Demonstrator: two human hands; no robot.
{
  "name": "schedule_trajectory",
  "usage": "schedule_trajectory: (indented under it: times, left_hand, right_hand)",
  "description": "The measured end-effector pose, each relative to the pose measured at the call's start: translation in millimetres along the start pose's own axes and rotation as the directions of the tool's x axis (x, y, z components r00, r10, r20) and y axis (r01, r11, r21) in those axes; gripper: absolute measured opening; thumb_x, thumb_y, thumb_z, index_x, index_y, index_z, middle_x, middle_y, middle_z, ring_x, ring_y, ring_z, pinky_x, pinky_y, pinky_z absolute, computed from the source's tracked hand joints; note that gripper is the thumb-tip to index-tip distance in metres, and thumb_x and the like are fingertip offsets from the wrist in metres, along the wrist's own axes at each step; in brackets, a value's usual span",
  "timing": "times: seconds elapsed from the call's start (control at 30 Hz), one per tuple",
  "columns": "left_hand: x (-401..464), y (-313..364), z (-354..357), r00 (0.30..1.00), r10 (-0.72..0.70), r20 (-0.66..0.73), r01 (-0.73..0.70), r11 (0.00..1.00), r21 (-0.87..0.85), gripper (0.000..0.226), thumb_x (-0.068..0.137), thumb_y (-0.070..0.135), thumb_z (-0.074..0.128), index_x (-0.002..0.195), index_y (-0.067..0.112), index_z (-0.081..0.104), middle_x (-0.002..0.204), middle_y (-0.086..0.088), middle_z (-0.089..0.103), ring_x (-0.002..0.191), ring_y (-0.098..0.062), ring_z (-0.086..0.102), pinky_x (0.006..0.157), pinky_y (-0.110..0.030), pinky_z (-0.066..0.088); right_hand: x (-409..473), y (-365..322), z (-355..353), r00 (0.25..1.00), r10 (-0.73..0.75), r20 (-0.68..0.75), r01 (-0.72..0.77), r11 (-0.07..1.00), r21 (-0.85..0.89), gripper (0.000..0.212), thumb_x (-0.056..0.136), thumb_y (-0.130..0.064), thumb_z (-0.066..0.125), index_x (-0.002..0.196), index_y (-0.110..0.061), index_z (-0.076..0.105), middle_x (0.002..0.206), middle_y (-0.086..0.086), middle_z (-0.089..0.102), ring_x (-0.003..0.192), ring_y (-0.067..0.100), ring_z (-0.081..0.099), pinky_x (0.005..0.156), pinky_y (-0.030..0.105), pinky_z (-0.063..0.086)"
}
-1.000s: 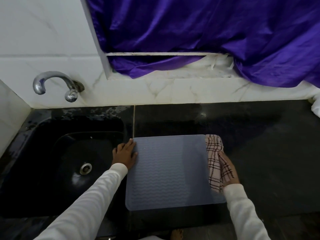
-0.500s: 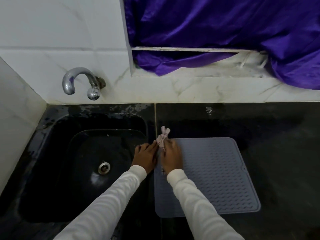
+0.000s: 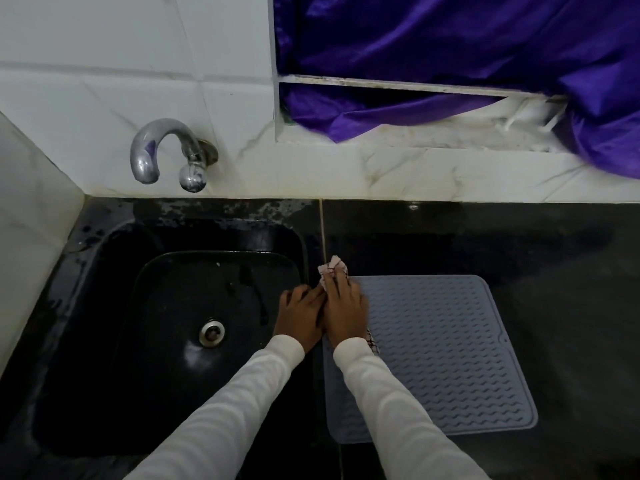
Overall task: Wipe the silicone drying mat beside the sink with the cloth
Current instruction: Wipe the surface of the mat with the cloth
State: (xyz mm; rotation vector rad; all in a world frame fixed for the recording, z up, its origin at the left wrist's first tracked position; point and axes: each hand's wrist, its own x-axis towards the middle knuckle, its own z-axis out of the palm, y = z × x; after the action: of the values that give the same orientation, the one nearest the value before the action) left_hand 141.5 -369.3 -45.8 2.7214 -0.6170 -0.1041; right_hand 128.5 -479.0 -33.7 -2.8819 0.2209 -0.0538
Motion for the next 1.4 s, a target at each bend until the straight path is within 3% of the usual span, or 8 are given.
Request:
schedule_trajectory:
  times: [0.27, 0.5, 0.67, 0.77, 1.07, 1.2, 1.27, 1.4]
  left_hand:
    - [-3.2, 2.7, 6.5, 0.997, 0.012, -0.075, -0.01, 0.999, 0.032, 0.046, 0.082, 0.033, 0.061, 0.128, 0.029, 0.053, 0.133, 0.012, 0.054, 0.113, -0.019, 0.047, 0.095, -0.043, 0.035]
    - [-3.2, 4.9, 15.9, 0.998, -0.002, -0.068, 0.009, 0.995, 0.096, 0.05, 0.088, 0.039, 0.048, 0.134, 0.021, 0.051, 0.143, 0.006, 0.047, 0.116, -0.022, 0.047, 0.093, -0.048, 0.041]
    - [-4.9, 3.7, 17.1, 0.998, 0.008, -0.066, -0.001, 0.995, 0.102, 0.049, 0.092, 0.041, 0.041, 0.135, 0.02, 0.052, 0.146, 0.005, 0.044, 0.12, -0.022, 0.044, 0.096, -0.05, 0.04]
    - [-5.1, 4.2, 18.9, 0.997, 0.017, -0.081, -0.01, 0.996, 0.089, 0.049, 0.092, 0.041, 0.04, 0.134, 0.02, 0.053, 0.145, 0.005, 0.044, 0.119, -0.023, 0.044, 0.095, -0.051, 0.041]
    - [-5.9, 11.4, 15.2, 0.997, -0.021, -0.073, 0.024, 0.999, 0.047, 0.049, 0.089, 0.039, 0.043, 0.132, 0.018, 0.055, 0.144, 0.004, 0.046, 0.118, -0.023, 0.045, 0.094, -0.049, 0.041]
    - [3.3, 15.3, 7.4, 0.997, -0.065, -0.029, 0.066, 0.997, 0.038, 0.054, 0.082, 0.042, 0.046, 0.131, 0.02, 0.053, 0.139, 0.003, 0.048, 0.115, -0.023, 0.045, 0.092, -0.045, 0.04]
    - [6.2, 16.7, 4.9, 0.997, -0.079, -0.012, 0.079, 0.996, 0.05, 0.057, 0.079, 0.042, 0.051, 0.132, 0.02, 0.05, 0.136, 0.003, 0.049, 0.112, -0.022, 0.045, 0.089, -0.043, 0.04]
    - [-2.1, 15.4, 7.1, 0.997, -0.07, -0.014, 0.07, 0.995, 0.073, 0.056, 0.081, 0.037, 0.058, 0.135, 0.022, 0.048, 0.138, 0.004, 0.049, 0.111, -0.022, 0.045, 0.086, -0.044, 0.041]
  right_hand:
    - [8.7, 7.2, -3.6, 0.999, -0.008, 0.045, 0.011, 0.997, -0.081, 0.074, 0.058, -0.015, 0.084, 0.127, -0.019, 0.058, 0.133, 0.01, 0.055, 0.092, 0.029, 0.056, 0.065, 0.035, 0.055]
    - [17.1, 39.1, -17.6, 0.999, -0.027, -0.027, 0.025, 0.997, -0.079, 0.03, 0.076, -0.019, 0.075, 0.105, -0.018, 0.068, 0.117, 0.003, 0.06, 0.097, 0.03, 0.054, 0.059, 0.038, 0.056]
    - [12.6, 71.7, -22.7, 0.997, -0.034, -0.071, 0.031, 0.999, -0.041, 0.044, 0.074, -0.002, 0.074, 0.115, -0.016, 0.067, 0.124, 0.006, 0.061, 0.101, 0.037, 0.056, 0.064, 0.042, 0.055]
    - [13.3, 84.7, -27.8, 0.999, 0.0, -0.038, -0.002, 0.999, -0.043, 0.045, 0.079, -0.006, 0.071, 0.123, -0.018, 0.063, 0.129, 0.005, 0.057, 0.109, 0.034, 0.053, 0.075, 0.044, 0.055]
    - [20.6, 111.7, -34.7, 0.998, 0.043, -0.049, -0.046, 0.998, -0.051, 0.046, 0.085, -0.003, 0.063, 0.127, -0.021, 0.06, 0.133, 0.004, 0.055, 0.111, 0.039, 0.047, 0.077, 0.046, 0.055]
    - [10.3, 72.1, -37.8, 0.956, -0.167, -0.24, 0.186, 0.981, 0.057, 0.041, 0.08, -0.005, 0.069, 0.12, -0.012, 0.062, 0.121, 0.01, 0.063, 0.106, 0.023, 0.045, 0.084, 0.04, 0.052]
    - [5.6, 49.3, -27.1, 0.951, -0.245, -0.187, 0.263, 0.962, 0.077, 0.041, 0.078, -0.006, 0.069, 0.119, -0.01, 0.063, 0.12, 0.01, 0.064, 0.097, 0.027, 0.054, 0.081, 0.035, 0.054]
    - [3.7, 27.2, -4.0, 0.997, -0.073, -0.032, 0.077, 0.991, 0.114, 0.053, 0.076, -0.01, 0.07, 0.128, -0.018, 0.058, 0.132, 0.002, 0.058, 0.095, 0.028, 0.056, 0.07, 0.04, 0.056]
